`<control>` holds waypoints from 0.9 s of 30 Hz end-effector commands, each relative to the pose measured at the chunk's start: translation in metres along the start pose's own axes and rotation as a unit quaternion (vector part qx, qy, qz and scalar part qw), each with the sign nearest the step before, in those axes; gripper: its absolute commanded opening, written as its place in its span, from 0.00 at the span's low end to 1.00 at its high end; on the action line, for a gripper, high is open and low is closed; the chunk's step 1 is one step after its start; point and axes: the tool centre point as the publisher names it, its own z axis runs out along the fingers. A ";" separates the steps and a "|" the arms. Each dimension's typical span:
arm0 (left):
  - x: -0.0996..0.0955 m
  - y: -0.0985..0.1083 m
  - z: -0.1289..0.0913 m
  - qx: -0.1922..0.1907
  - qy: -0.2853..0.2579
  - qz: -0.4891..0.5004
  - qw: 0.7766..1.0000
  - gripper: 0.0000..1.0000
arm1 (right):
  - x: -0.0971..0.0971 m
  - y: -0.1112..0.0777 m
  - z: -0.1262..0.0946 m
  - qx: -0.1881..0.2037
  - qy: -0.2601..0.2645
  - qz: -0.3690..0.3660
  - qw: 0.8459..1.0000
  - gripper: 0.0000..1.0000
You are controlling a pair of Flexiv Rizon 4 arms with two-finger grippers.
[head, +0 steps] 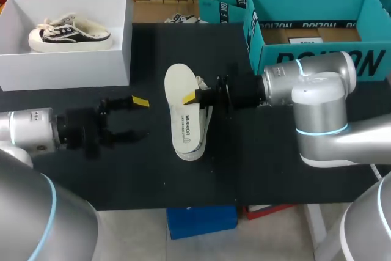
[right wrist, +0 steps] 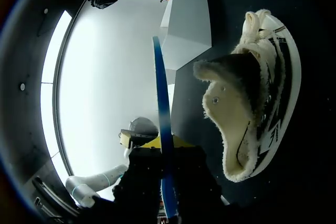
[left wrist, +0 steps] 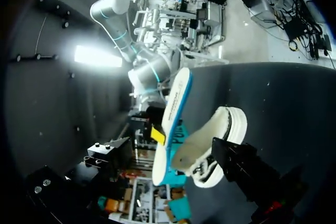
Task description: Take the shoe out of the shoebox, open the shoe tongue, remove and reinsert the insole, then place the shoe into the shoebox
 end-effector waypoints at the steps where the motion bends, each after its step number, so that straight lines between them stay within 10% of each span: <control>1: 0.004 0.001 0.014 -0.029 -0.025 0.001 0.999 1.00 | 0.000 0.000 0.002 0.000 -0.001 0.000 1.000 0.00; 16: -0.009 0.017 0.052 -0.043 -0.037 0.009 0.998 0.93 | 0.000 0.000 0.002 0.000 -0.001 0.000 1.000 0.00; 20: -0.009 0.020 0.058 -0.040 -0.036 0.013 0.998 0.55 | 0.000 0.000 0.002 0.000 -0.001 0.000 1.000 0.00; 27: -0.007 0.025 0.062 -0.042 -0.032 0.017 0.998 0.38 | 0.000 0.000 0.002 0.000 -0.001 0.000 1.000 0.00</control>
